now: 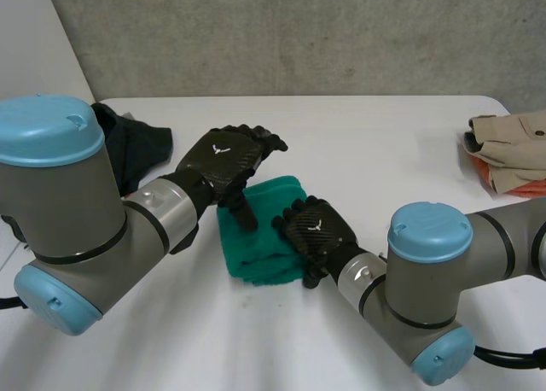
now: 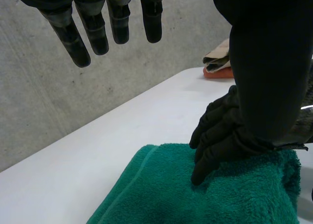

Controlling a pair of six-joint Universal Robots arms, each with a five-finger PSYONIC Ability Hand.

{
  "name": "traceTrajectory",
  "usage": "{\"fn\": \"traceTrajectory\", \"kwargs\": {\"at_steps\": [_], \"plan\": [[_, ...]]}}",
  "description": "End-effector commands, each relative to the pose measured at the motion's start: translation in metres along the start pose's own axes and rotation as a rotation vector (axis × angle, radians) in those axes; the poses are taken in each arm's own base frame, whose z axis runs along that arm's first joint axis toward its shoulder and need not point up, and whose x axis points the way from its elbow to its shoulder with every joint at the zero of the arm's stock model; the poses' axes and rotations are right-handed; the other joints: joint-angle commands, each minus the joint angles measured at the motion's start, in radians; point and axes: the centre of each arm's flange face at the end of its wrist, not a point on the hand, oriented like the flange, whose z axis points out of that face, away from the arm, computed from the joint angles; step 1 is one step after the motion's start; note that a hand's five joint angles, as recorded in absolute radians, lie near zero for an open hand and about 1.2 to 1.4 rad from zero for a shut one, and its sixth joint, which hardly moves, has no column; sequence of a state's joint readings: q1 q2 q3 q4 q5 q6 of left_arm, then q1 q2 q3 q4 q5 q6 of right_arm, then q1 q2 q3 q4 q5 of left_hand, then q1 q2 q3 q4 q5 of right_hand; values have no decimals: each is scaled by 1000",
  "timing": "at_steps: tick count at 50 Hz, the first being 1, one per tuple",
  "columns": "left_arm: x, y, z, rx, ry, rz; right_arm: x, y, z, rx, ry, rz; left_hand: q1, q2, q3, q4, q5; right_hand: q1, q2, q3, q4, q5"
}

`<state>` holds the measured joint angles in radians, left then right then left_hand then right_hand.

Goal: Fold the laundry.

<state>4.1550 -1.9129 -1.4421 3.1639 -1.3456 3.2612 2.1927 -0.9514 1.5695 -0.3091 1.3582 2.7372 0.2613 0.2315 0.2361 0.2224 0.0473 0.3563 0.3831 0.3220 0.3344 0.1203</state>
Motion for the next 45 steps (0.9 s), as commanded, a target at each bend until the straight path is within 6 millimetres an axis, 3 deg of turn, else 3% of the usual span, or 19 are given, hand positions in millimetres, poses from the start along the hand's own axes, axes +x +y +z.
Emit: {"fn": "traceTrajectory", "kwargs": {"at_steps": [1,25,29,30,35,40,45], "plan": [[0,0,0,0,1,0,-2,5,10,5,-3,-6,-54,-24,-28,-15,-14,-10,-37,24,12,51],[1,4,-1,-9,2,-2,2,7,40,43,7,-23,-51,-21,-26,-12,-11,110,83,144,132,172],[0,4,-1,-9,1,-3,3,7,43,45,9,-37,-51,-21,-26,-12,-11,353,326,387,375,415],[0,4,-1,-11,1,-3,3,7,43,46,11,-41,-51,-21,-26,-12,-11,560,534,595,582,622],[0,4,-2,-9,1,-3,8,-3,45,83,17,-43,-51,-21,-26,-12,-11,1040,1013,1074,1061,1101],[0,-3,-3,10,0,2,30,-23,46,149,75,-51,-54,-24,-28,-15,-14,1040,1013,1074,1062,1101],[1,-9,-4,30,1,7,82,-46,45,215,193,-70,-57,-27,-31,-18,-17,1040,1013,1074,1062,1101]]}}
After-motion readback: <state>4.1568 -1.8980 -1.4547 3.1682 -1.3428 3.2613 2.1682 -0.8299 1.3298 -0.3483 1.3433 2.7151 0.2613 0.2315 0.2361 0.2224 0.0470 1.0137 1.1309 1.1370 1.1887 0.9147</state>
